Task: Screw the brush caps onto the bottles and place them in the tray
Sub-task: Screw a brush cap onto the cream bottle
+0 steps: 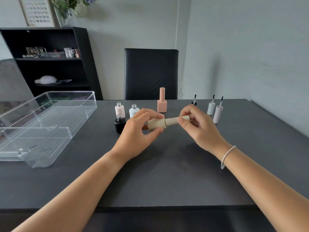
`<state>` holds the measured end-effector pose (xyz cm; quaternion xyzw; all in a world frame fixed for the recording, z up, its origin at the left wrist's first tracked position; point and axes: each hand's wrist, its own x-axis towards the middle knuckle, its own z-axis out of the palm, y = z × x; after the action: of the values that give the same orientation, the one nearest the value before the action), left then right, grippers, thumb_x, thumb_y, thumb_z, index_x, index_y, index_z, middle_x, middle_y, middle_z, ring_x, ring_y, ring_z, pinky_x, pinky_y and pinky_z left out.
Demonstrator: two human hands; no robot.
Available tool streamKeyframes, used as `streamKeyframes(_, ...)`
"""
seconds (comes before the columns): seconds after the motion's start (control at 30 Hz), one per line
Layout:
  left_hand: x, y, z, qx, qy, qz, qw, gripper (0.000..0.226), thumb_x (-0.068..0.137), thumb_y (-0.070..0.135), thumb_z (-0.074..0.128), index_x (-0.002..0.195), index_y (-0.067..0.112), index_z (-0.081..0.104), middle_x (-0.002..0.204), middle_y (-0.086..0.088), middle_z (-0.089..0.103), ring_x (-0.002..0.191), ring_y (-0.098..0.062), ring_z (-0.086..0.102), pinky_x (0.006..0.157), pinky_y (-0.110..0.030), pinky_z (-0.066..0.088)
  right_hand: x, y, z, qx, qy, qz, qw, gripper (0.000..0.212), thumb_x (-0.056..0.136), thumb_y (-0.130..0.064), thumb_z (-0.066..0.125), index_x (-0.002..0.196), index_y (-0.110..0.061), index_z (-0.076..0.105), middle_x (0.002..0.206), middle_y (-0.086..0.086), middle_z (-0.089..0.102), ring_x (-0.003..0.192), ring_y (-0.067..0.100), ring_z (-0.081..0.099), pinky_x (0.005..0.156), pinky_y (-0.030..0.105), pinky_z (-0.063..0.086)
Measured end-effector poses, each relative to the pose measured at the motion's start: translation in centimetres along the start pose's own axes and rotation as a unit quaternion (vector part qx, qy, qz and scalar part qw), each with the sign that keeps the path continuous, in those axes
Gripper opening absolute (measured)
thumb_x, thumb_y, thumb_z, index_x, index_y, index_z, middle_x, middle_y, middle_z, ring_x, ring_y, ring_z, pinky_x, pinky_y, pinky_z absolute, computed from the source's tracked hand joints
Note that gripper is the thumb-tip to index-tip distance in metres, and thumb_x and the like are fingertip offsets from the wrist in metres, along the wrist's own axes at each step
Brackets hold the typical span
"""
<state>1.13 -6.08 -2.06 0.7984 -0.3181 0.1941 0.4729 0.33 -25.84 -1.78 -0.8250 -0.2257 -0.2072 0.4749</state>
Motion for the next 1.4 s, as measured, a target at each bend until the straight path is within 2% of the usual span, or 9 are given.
streamKeyframes(0.1, 0.0, 0.0, 0.0, 0.002, -0.001, 0.0, 1.0, 0.027, 0.078, 0.007, 0.07, 0.102, 0.018, 0.064, 0.103, 0.01, 0.058, 0.093, -0.008, 0.057, 0.084, -0.026, 0.052, 0.1, 0.1, 0.0, -0.006, -0.003, -0.003, 1.0, 0.01, 0.088, -0.011, 0.055, 0.08, -0.009, 0.05, 0.059, -0.005, 0.049, 0.049, 0.006, 0.039, 0.049, 0.012, 0.031)
streamKeyframes(0.3, 0.0, 0.0, 0.1, 0.001, -0.007, 0.003, 1.0, 0.028, 0.078, 0.007, 0.07, 0.103, 0.018, 0.063, 0.103, 0.011, 0.057, 0.093, -0.007, 0.057, 0.085, -0.026, 0.052, 0.2, 0.0, 0.1, -0.035, 0.018, -0.002, 0.999, 0.026, 0.09, -0.02, 0.053, 0.065, -0.024, 0.048, 0.049, -0.009, 0.043, 0.046, 0.004, 0.042, 0.047, 0.01, 0.031)
streamKeyframes(0.47, 0.0, 0.0, 0.1, -0.002, -0.009, 0.0, 1.0, 0.027, 0.079, 0.009, 0.069, 0.103, 0.019, 0.064, 0.103, 0.011, 0.057, 0.093, -0.007, 0.057, 0.084, -0.025, 0.052, 0.3, 0.2, 0.1, -0.048, 0.026, 0.006, 0.998, 0.033, 0.091, -0.027, 0.05, 0.061, -0.013, 0.048, 0.046, -0.007, 0.038, 0.044, 0.006, 0.038, 0.046, 0.011, 0.029)
streamKeyframes(0.7, 0.0, -0.1, 0.2, -0.002, -0.002, -0.004, 1.0, 0.026, 0.079, 0.009, 0.069, 0.102, 0.02, 0.064, 0.102, 0.013, 0.057, 0.091, -0.004, 0.056, 0.081, -0.02, 0.051, 0.4, 0.1, 0.2, -0.048, 0.037, 0.008, 0.998, 0.034, 0.09, -0.03, 0.05, 0.059, -0.017, 0.046, 0.042, -0.008, 0.039, 0.044, 0.006, 0.039, 0.046, 0.011, 0.03)
streamKeyframes(0.93, 0.0, -1.1, 0.4, 0.013, -0.028, -0.046, 0.998, 0.032, 0.076, 0.017, 0.072, 0.103, 0.03, 0.06, 0.099, 0.014, 0.058, 0.089, 0.0, 0.054, 0.073, -0.012, 0.048, 0.7, -0.1, 0.1, -0.042, 0.049, 0.004, 0.998, 0.029, 0.088, -0.029, 0.054, 0.07, -0.006, 0.053, 0.053, 0.002, 0.046, 0.048, 0.006, 0.039, 0.048, 0.012, 0.03)
streamKeyframes(1.13, -0.1, -2.1, 0.5, 0.145, -0.068, -0.09, 0.983, 0.029, 0.078, 0.037, 0.066, 0.105, 0.028, 0.063, 0.101, 0.012, 0.06, 0.091, -0.004, 0.054, 0.08, -0.015, 0.042, 3.2, -0.6, -1.1, -0.044, 0.077, 0.014, 0.996, 0.019, 0.088, -0.025, 0.057, 0.077, -0.01, 0.054, 0.074, 0.019, 0.061, 0.074, 0.037, 0.058, 0.068, 0.039, 0.048)
streamKeyframes(1.17, -0.1, -2.1, 0.5, 0.164, -0.078, -0.089, 0.979, 0.028, 0.078, 0.038, 0.065, 0.104, 0.027, 0.064, 0.102, 0.012, 0.06, 0.092, -0.005, 0.055, 0.082, -0.017, 0.042, 3.8, -0.7, -1.2, -0.051, 0.071, 0.013, 0.996, 0.018, 0.088, -0.025, 0.057, 0.077, -0.011, 0.054, 0.073, 0.015, 0.06, 0.074, 0.035, 0.059, 0.071, 0.037, 0.049)
streamKeyframes(1.27, -0.2, -2.0, 0.8, 0.209, -0.098, -0.074, 0.97, 0.029, 0.08, 0.04, 0.062, 0.104, 0.024, 0.067, 0.109, 0.01, 0.062, 0.101, -0.008, 0.055, 0.089, -0.022, 0.042, 6.2, -1.3, -1.4, -0.091, 0.047, 0.006, 0.995, 0.017, 0.088, -0.027, 0.057, 0.077, -0.014, 0.056, 0.067, -0.005, 0.053, 0.063, 0.004, 0.054, 0.055, 0.006, 0.038)
streamKeyframes(1.4, -0.2, -1.9, 0.9, 0.228, -0.093, -0.066, 0.967, 0.03, 0.082, 0.04, 0.06, 0.106, 0.024, 0.067, 0.113, 0.01, 0.063, 0.105, -0.01, 0.054, 0.09, -0.02, 0.038, 9.8, -1.9, -0.6, -0.11, 0.003, 0.017, 0.994, 0.015, 0.089, -0.028, 0.055, 0.085, -0.014, 0.06, 0.075, -0.008, 0.055, 0.063, -0.002, 0.05, 0.055, 0.0, 0.034)
